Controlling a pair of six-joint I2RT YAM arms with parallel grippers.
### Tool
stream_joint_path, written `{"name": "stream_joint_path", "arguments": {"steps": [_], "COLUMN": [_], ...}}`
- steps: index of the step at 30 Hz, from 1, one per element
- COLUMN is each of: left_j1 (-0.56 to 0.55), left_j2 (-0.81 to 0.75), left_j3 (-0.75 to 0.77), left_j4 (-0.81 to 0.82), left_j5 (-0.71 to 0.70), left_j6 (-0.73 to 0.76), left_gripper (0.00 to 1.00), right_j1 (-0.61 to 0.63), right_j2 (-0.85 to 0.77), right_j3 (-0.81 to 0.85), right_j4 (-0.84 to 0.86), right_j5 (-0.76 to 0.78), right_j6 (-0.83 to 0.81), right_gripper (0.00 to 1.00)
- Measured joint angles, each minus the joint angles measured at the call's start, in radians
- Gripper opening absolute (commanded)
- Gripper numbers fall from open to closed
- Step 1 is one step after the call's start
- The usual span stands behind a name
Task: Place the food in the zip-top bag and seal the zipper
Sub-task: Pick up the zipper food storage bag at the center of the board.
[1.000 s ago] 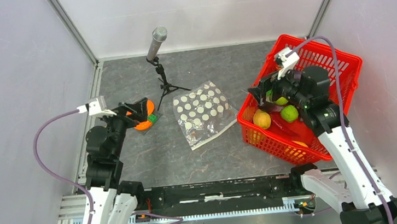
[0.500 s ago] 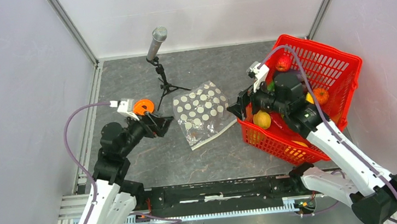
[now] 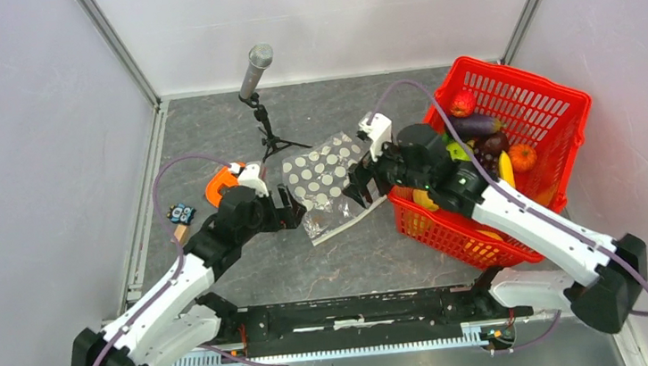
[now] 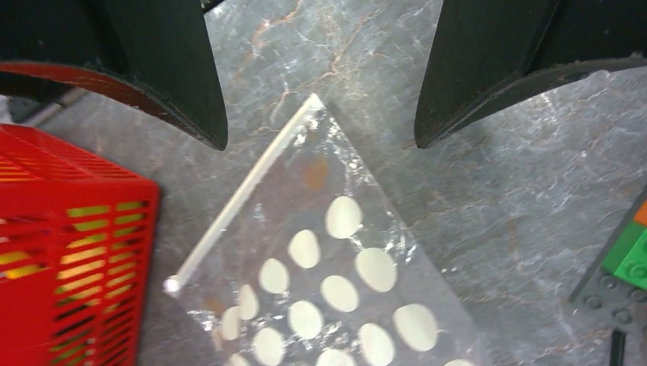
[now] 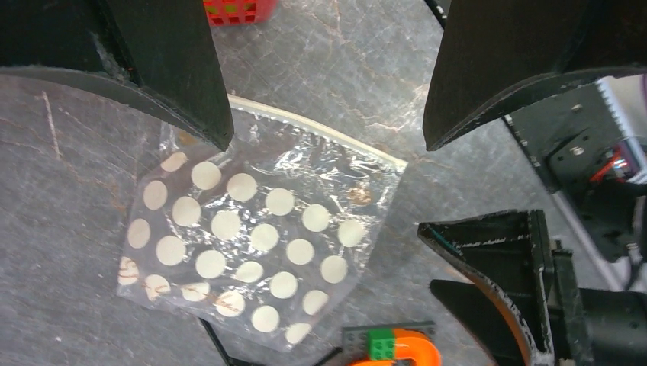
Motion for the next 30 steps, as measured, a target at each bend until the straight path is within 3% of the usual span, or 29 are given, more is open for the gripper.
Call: {"name": "stream_joint_path", "arguments": {"steps": [6, 11, 14, 17, 23, 30], "left_j1": [0.0, 0.0, 0.0, 0.0, 0.0, 0.0], "left_j2": [0.159, 0.286, 0.368, 0.426, 0.459, 0.459], "left_j3": [-0.005, -0.025, -0.03, -0.033, -0.048, -0.068], "left_j4": [0.045, 0.151, 0.227, 0.284, 0.38, 0.435], "left_j5": [-0.021, -0.01, 0.003, 0.014, 0.021, 0.02], "left_j6": [-0.027, -0.077, -0.112, -0.137, -0.163, -0.172], "left_gripper": [0.96, 0.91, 0.81, 0.65, 0.41, 0.37], "right_j1": [0.048, 0.048, 0.048, 0.048, 0.048, 0.048], "right_j2": [0.096, 0.056, 0.039, 0.037, 0.035, 0.03], "right_j3": [0.055, 0.034, 0.023, 0.019, 0.009, 0.005], "right_j4": [-0.048, -0.042, -0.035, -0.03, -0.013, -0.005], "right_j5": [0.187, 0.218, 0.214, 0.21, 0.208, 0.207], "right_j6": [-0.04, -0.047, -0.046, -0.046, -0.046, -0.041], "right_gripper": [0.98, 0.98, 0.98, 0.98, 0.98, 0.98]}}
